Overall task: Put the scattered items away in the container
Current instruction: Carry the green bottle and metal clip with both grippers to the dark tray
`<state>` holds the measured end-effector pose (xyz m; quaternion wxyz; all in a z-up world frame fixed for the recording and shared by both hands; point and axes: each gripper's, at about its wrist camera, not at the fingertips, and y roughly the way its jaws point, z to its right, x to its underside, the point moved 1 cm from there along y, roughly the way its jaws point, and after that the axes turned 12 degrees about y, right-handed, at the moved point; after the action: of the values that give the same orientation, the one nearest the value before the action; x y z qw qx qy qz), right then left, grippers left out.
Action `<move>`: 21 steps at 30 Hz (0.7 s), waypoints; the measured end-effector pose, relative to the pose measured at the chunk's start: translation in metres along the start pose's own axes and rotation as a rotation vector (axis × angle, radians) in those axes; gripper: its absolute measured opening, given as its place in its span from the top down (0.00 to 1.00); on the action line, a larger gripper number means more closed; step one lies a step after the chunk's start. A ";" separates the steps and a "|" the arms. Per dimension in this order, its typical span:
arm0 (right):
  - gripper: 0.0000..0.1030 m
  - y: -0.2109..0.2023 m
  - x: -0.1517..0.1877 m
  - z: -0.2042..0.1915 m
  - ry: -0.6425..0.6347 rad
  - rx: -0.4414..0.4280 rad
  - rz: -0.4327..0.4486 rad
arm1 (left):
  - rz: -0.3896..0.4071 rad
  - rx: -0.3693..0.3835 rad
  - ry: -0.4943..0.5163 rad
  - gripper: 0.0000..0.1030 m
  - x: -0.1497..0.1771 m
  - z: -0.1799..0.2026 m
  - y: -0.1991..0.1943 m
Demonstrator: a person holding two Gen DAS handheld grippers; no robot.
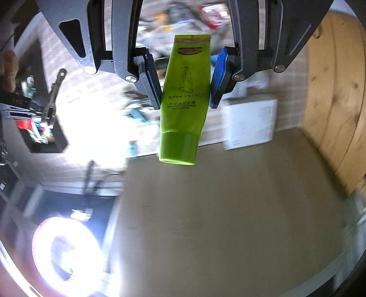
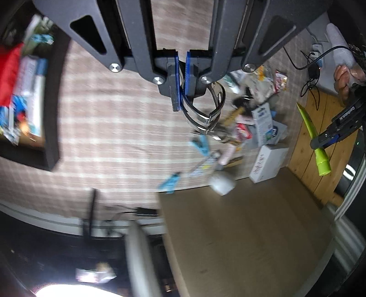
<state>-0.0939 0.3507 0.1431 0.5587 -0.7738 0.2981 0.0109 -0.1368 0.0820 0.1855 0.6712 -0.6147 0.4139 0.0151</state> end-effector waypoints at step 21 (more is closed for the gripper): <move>0.96 -0.113 0.052 0.232 0.306 0.169 0.047 | -0.012 0.406 0.375 0.61 -0.089 0.330 0.027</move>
<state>0.0763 0.5522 0.1347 0.5692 -0.7096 0.3977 -0.1191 -0.0320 0.4083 0.1819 0.6923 -0.4622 0.5219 -0.1862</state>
